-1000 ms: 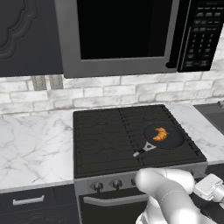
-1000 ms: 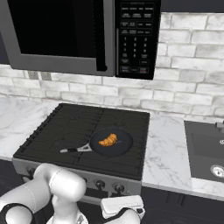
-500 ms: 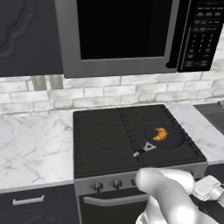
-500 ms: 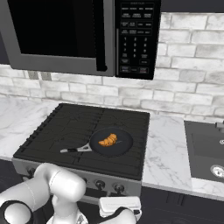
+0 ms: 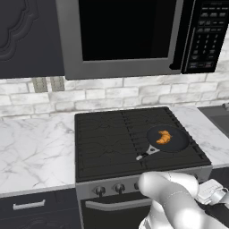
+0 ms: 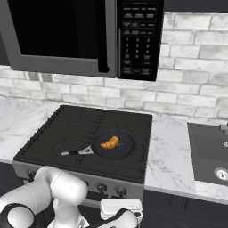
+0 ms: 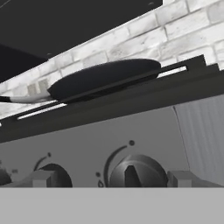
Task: Pick the croissant and place it on the pan. Then turn on the stove to warm the croissant.
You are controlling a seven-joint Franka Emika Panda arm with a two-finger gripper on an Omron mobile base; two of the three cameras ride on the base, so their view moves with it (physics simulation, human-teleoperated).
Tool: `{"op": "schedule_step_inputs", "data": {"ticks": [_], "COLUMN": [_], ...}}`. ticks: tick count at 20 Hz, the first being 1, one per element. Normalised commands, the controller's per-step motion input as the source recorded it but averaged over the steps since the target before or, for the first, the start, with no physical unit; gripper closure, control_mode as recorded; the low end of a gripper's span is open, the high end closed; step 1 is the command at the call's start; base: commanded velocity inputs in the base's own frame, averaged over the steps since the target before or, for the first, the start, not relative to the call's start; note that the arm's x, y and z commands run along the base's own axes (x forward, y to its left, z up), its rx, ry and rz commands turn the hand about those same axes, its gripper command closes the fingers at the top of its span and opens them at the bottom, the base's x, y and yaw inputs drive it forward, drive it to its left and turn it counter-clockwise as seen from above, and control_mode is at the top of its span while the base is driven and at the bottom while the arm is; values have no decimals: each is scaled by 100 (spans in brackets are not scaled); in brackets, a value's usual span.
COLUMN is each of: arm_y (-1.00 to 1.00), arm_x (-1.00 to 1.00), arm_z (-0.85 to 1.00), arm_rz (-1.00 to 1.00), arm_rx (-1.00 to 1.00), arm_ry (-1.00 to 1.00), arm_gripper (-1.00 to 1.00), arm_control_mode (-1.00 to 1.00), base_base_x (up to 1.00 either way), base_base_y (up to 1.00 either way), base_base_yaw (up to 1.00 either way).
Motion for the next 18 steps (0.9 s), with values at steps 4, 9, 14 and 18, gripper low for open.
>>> {"op": "schedule_step_inputs", "data": {"ticks": [4,9,14,18], "arm_y": [0,-5,-9,-1], "arm_x": [11,7,3,4], "arm_z": [-7,-9,-12,-13], "arm_rz": [0,0,0,0], "arm_rx": [0,0,0,0], "arm_ry": [0,0,0,0], "arm_gripper": [-100,-100,-100,-100], "arm_control_mode": [-100,-100,-100,-100], "base_base_x": [0,0,0,0], "base_base_y": [0,0,0,0], "base_base_yaw": [0,0,0,0]}}
